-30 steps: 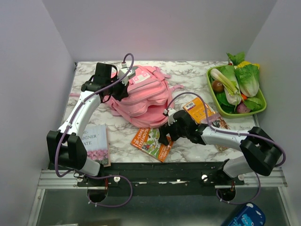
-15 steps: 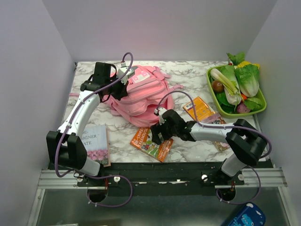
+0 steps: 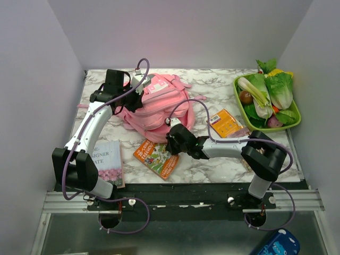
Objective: Pack the student bag
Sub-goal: Pick up the book from the center of the board.
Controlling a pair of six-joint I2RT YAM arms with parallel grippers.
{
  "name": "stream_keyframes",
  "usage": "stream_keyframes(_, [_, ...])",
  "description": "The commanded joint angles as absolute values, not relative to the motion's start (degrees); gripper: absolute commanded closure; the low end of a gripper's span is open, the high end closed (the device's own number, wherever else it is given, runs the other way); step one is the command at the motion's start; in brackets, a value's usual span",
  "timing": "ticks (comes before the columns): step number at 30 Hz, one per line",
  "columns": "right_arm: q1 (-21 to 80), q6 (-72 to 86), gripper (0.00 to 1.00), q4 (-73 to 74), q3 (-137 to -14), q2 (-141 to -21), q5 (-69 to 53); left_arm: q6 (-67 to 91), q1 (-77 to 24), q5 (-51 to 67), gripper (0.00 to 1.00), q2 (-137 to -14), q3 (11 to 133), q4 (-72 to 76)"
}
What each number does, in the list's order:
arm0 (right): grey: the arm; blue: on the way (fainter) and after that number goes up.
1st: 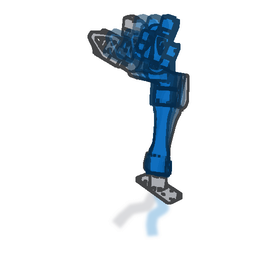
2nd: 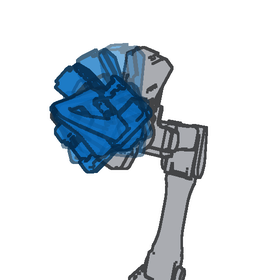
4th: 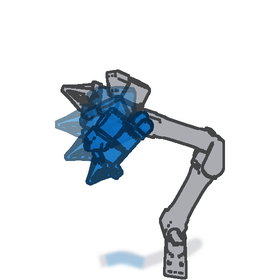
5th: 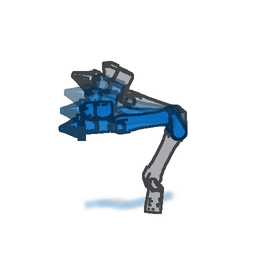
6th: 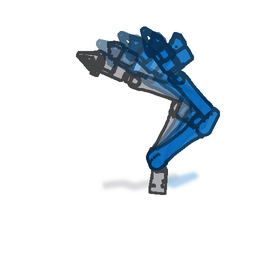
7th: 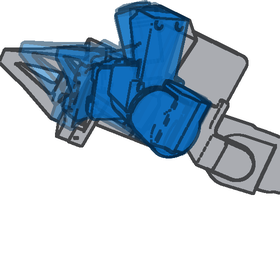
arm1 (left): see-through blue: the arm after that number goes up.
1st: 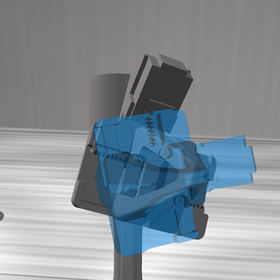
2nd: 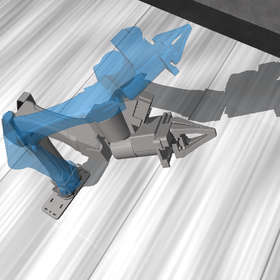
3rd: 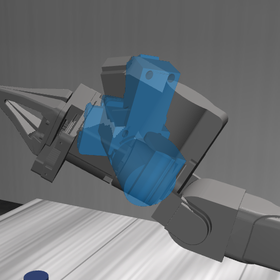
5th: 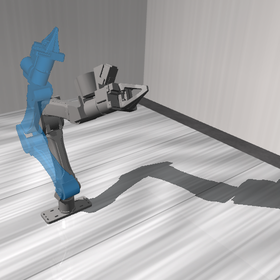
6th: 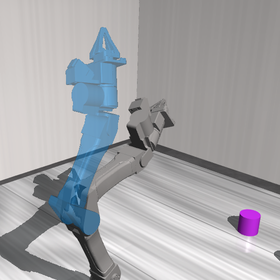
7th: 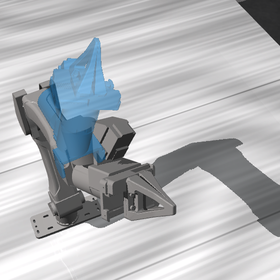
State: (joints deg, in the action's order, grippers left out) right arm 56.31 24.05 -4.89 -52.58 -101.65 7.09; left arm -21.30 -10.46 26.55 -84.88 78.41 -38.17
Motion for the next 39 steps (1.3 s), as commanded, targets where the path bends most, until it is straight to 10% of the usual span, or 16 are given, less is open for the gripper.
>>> stream_keyframes(1, [56.87, 24.08, 0.99, 10.11, -45.97, -109.34, 13.54, -20.83, -9.32, 24.26, 1.0, -84.02, 81.83, -36.47])
stream_keyframes(12, [57.57, 19.7, 0.99, 1.84, -41.22, -82.99, -11.06, -20.31, -9.05, 24.08, 1.0, -84.55, 82.09, -36.03])
stream_keyframes(39, [34.55, 25.04, 0.99, 13.53, -60.91, -53.53, -17.67, -19.51, -9.05, 25.66, 1.0, -82.27, 80.33, -35.68])
